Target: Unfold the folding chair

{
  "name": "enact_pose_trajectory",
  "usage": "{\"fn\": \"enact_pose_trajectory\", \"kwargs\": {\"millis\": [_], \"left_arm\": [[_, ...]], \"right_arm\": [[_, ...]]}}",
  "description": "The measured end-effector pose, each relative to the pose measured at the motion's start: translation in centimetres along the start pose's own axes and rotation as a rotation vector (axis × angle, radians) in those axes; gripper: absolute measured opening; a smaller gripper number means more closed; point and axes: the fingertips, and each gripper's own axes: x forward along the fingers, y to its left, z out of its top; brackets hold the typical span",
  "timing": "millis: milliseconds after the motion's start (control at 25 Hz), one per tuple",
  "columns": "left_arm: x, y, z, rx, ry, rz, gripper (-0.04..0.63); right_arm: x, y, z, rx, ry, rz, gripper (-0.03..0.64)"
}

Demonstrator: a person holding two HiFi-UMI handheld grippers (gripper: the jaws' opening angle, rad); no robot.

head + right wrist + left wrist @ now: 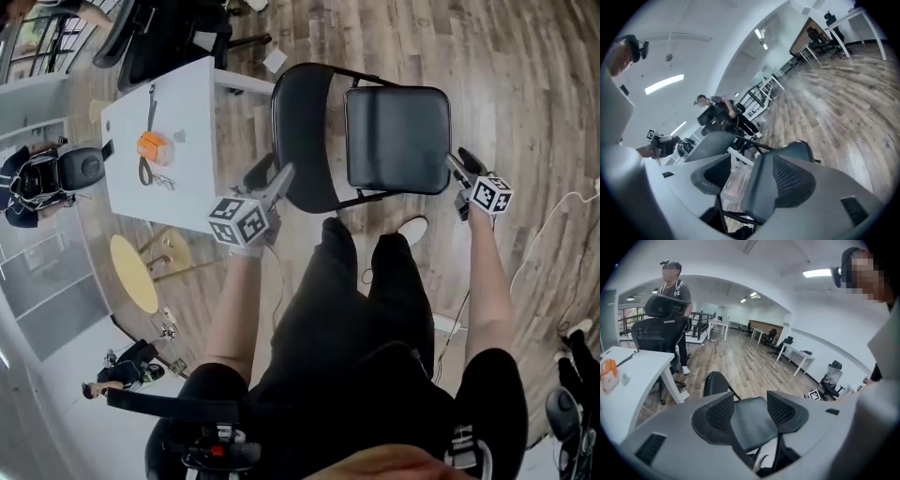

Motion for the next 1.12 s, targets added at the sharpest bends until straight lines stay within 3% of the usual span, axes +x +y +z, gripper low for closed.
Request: {"fn": "enact_pose_trajectory", "kwargs": {"millis": [200, 320, 480, 600, 760, 840, 960, 1120], "left_arm": [[-3.5, -8.2, 5.0, -0.005, -0.181, -0.159, 0.221], [-6.4, -12.3, 6.9, 0.067, -0.221, -0.224, 0.219], [-9.3, -17.1, 8.2, 0.162, -0.280, -0.285, 0.219], [-11.5, -19.3, 8.2, 0.227, -0.312, -0.308, 0.202], [-14.3, -21.2, 7.6, 0.245, -0.362, -0.350, 0.036], [-15.5, -22.2, 7.2, 0.274, -0.370, -0.384, 0.005], [-16.7, -22.7, 6.7, 0.306, -0.379, -0.412, 0.005], [-18.1, -22.3, 7.9, 0.283, -0.413, -0.432, 0.005]], "right_arm": [[-3.5, 17.3, 7.0, -0.255, -0.036, 0.162, 0.286], [-5.8, 26.3, 9.2, -0.358, -0.065, 0.241, 0.285], [-9.1, 35.0, 10.8, -0.506, -0.078, 0.302, 0.285], [-11.4, 39.8, 11.0, -0.591, -0.091, 0.328, 0.241], [-13.9, 45.1, 11.1, -0.667, -0.139, 0.340, 0.091], [-14.8, 47.1, 11.4, -0.706, -0.185, 0.309, 0.008], [-15.9, 50.0, 11.4, -0.716, -0.231, 0.306, 0.008], [-15.7, 52.8, 10.4, -0.779, -0.227, 0.306, 0.008]]}}
